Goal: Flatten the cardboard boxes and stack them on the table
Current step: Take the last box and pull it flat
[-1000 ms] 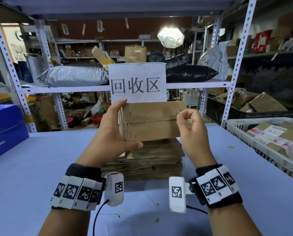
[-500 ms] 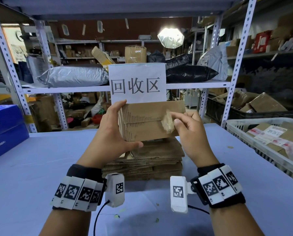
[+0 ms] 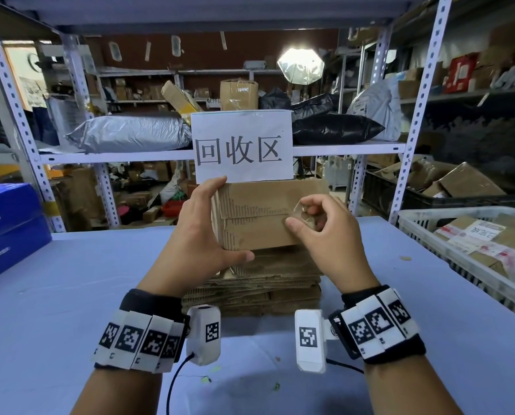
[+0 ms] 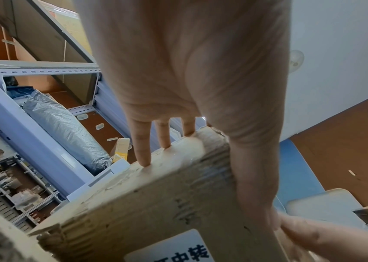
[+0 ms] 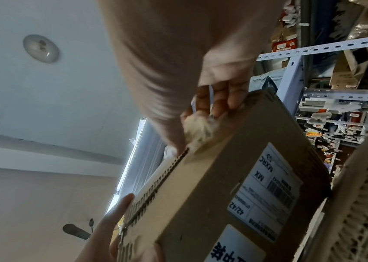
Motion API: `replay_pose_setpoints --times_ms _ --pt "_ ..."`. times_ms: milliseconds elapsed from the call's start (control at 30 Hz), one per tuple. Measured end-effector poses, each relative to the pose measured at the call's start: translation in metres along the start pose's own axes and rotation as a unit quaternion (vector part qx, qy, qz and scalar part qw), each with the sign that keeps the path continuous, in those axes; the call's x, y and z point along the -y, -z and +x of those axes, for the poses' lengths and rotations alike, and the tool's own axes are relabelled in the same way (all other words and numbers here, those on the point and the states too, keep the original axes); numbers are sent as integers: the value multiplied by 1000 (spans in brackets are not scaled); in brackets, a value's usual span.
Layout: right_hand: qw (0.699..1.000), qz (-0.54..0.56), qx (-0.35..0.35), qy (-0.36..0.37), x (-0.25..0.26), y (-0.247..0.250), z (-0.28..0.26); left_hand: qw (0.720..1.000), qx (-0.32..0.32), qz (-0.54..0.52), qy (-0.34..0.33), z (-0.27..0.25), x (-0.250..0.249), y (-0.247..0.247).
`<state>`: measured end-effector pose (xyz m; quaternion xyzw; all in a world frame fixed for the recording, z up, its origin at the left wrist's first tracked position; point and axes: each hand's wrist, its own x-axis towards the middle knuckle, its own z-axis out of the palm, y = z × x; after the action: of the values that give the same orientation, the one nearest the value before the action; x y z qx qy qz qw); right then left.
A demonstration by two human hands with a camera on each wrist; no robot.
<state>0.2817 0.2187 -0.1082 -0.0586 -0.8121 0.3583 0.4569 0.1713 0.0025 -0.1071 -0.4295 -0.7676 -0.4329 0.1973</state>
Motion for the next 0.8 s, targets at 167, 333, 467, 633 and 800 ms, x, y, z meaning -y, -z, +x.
replay_pose_setpoints --times_ms 167,333,467,633,800 --pt "999 -18 -46 1 -1 1 4 1000 2 0 -3 -1 1 0" --pt "995 -13 -96 4 2 1 6 1000 1 -8 7 0 1 3" --pt "994 -24 -108 26 3 2 5 1000 -2 -9 8 0 1 4" --pt "994 -76 -79 16 6 -1 1 1000 -4 -7 6 -1 -1 2" --pt "991 -106 -85 10 1 -5 0 1000 0 -5 -10 -1 -4 -1"
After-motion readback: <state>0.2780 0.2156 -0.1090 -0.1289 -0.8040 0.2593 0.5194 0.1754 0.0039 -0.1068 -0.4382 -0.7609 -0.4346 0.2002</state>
